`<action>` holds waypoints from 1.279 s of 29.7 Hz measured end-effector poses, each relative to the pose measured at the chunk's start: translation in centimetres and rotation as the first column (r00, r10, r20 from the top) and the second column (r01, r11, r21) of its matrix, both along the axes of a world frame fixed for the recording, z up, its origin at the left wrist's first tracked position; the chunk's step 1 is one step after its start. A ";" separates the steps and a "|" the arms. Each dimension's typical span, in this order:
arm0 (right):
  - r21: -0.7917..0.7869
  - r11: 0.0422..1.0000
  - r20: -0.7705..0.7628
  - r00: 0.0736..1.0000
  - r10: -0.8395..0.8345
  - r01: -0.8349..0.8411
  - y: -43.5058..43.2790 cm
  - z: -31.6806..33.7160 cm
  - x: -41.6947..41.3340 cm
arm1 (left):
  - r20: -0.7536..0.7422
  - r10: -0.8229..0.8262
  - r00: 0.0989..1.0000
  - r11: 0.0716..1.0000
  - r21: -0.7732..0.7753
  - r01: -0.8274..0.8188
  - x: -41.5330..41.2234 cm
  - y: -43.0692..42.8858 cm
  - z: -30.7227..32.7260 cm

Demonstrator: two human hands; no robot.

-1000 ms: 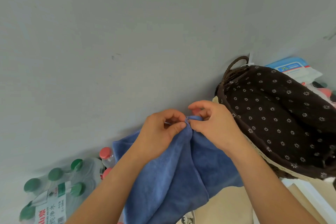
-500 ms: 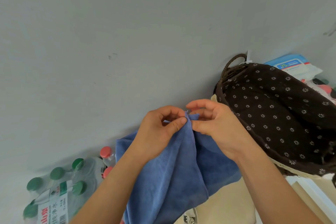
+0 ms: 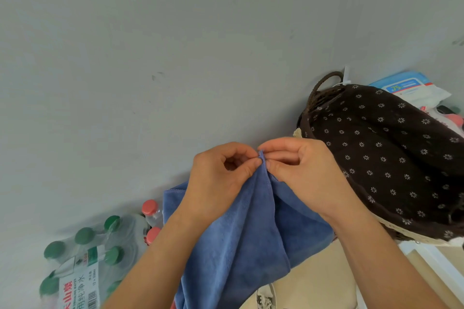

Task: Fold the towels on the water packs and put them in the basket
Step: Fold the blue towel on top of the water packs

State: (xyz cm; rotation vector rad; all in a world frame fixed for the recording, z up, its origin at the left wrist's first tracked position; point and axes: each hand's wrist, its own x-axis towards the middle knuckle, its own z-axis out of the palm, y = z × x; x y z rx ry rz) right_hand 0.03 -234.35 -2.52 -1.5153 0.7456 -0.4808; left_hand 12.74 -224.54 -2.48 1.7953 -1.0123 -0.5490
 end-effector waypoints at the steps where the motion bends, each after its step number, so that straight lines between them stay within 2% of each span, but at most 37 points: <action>1: -0.018 1.000 -0.007 1.000 0.003 -0.003 0.1 0.1 0.0 | -0.002 0.010 1.000 1.000 -0.007 -0.010 -0.1 0.0 0.0; 4: -0.049 0.999 -0.017 1.000 0.009 -0.010 0.3 0.2 -0.1 | -0.023 0.019 1.000 1.000 -0.016 -0.019 -0.3 0.1 -0.2; 9: -0.037 0.999 0.056 0.998 0.038 -0.036 0.5 0.6 -0.2 | -0.128 -0.013 0.992 1.000 -0.030 0.010 0.0 0.3 -0.3; 13: -0.098 0.995 0.068 0.998 0.006 0.000 0.4 0.5 -0.2 | -0.142 -0.039 0.989 0.999 -0.027 0.035 0.2 0.8 -0.1; 15: -0.110 0.993 0.062 0.998 -0.022 0.029 0.0 0.3 0.0 | -0.090 -0.044 0.995 0.996 0.070 0.050 1.2 1.6 -0.4; 18: -0.079 0.985 0.061 0.987 -0.151 0.156 -0.9 -0.7 0.7 | 0.142 -0.103 0.985 0.952 0.300 0.056 4.0 4.6 -0.9; 20: -0.092 0.968 0.050 0.972 -0.232 0.235 -1.6 -1.6 1.3 | 0.260 -0.171 0.950 0.888 0.460 0.033 5.9 7.5 -0.4; 22: -0.123 0.951 0.041 0.959 -0.281 0.284 -2.1 -2.4 2.0 | 0.313 -0.234 0.920 0.804 0.594 0.003 7.3 10.4 0.2; 25: -0.193 0.924 0.055 0.944 -0.326 0.330 -2.0 -2.9 3.5 | 0.324 -0.293 0.900 0.696 0.717 -0.032 8.6 14.1 1.1; 27: -0.226 0.911 0.088 0.939 -0.334 0.345 -1.4 -2.6 4.3 | 0.435 -0.375 0.818 0.646 0.756 -0.107 9.3 16.1 1.5; 30: -0.254 0.902 0.141 0.936 -0.323 0.350 0.1 -1.7 5.2 | 0.612 -0.402 0.681 0.678 0.699 -0.229 9.9 18.3 2.4; 34: -0.250 0.883 0.237 0.910 -0.341 0.397 2.3 0.4 5.7 | 0.831 -0.280 0.481 0.816 0.470 -0.337 10.3 21.8 4.1; 36: -0.235 0.871 0.292 0.886 -0.360 0.431 3.6 1.5 5.5 | 0.842 -0.187 0.506 0.847 0.399 -0.351 10.3 23.9 4.9; 38: -0.254 0.849 0.325 0.868 -0.376 0.464 5.2 2.5 5.1 | 0.776 -0.105 0.622 0.895 0.346 -0.280 9.9 25.8 5.9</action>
